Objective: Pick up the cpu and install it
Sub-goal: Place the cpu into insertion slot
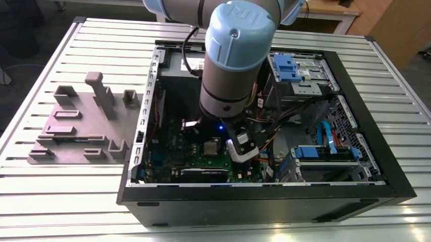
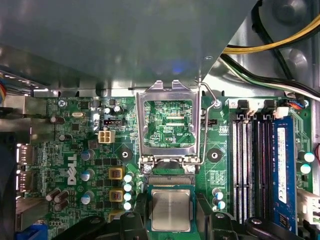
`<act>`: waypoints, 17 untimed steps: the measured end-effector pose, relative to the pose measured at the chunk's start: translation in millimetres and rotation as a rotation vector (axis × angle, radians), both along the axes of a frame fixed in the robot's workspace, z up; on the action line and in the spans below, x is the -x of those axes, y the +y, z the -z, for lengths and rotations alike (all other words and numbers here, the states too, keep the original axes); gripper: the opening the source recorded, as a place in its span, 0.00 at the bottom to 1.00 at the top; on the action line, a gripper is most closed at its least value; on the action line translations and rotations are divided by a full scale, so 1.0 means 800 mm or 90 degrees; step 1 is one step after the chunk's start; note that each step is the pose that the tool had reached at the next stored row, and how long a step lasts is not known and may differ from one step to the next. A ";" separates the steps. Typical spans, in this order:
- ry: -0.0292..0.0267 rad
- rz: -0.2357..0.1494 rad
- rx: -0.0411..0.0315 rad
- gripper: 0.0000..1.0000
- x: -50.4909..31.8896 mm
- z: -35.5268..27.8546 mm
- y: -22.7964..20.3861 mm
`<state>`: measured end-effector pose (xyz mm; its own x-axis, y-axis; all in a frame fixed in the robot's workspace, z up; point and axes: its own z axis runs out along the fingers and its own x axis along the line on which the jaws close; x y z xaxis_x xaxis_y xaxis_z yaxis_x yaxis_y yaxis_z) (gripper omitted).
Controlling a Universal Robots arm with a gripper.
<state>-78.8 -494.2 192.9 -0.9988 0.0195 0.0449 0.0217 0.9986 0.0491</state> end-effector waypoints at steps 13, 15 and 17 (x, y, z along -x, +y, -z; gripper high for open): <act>0.0000 0.000 -0.0010 0.47 0.000 0.0031 0.0024; 0.0000 0.001 -0.0011 0.47 0.000 0.0040 0.0023; 0.0001 0.001 -0.0010 0.47 0.000 0.0050 0.0023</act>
<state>-78.9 -492.4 188.9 -0.9988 0.0213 0.0451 0.0236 0.9984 0.0507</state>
